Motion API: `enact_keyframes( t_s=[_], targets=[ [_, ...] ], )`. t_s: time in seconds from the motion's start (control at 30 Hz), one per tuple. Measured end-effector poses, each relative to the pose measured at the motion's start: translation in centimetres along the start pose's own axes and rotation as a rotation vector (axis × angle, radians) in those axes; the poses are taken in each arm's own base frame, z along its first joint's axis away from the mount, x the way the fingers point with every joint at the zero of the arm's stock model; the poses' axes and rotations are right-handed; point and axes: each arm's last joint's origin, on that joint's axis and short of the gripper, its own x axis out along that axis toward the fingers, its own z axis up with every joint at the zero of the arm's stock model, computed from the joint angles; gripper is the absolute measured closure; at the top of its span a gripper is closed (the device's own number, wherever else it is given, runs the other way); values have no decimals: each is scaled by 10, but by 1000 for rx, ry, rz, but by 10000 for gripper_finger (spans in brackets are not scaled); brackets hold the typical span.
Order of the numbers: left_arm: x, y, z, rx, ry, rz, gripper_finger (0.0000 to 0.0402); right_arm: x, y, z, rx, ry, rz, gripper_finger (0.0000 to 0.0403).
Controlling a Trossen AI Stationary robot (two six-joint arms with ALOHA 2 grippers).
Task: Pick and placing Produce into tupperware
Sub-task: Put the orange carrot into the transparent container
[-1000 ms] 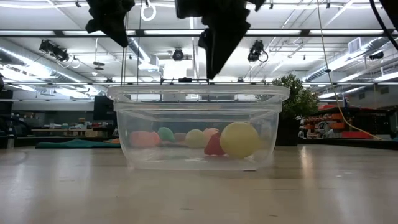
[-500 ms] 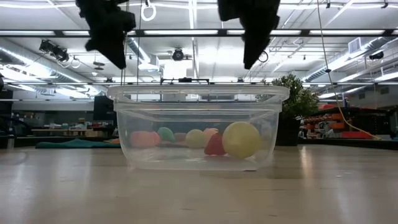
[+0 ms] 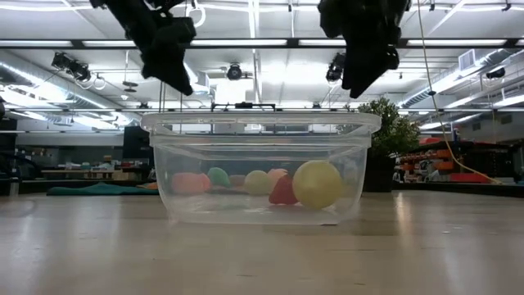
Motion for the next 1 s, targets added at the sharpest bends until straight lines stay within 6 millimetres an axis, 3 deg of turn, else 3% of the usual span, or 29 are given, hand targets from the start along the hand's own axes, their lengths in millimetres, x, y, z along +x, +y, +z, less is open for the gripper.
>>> enact_keyframes(
  t_s=[0.17, 0.3, 0.47, 0.77, 1.0],
  targets=[
    [28, 5, 10, -97, 27, -262, 338, 2, 0, -1, 16, 2, 8, 257],
    [52, 11, 6, -111, 165, -263, 327, 2, 0, -1, 32, 11, 21, 257],
    [71, 9, 12, 34, 290, -265, 303, 2, 1, -1, 11, 21, 34, 257],
    [85, -16, 45, 376, 288, -274, 235, 2, -4, -2, -103, 45, 14, 257],
    [96, -20, 29, 440, 505, -256, 195, 1, -8, -5, -154, 85, -16, 256]
  ],
)
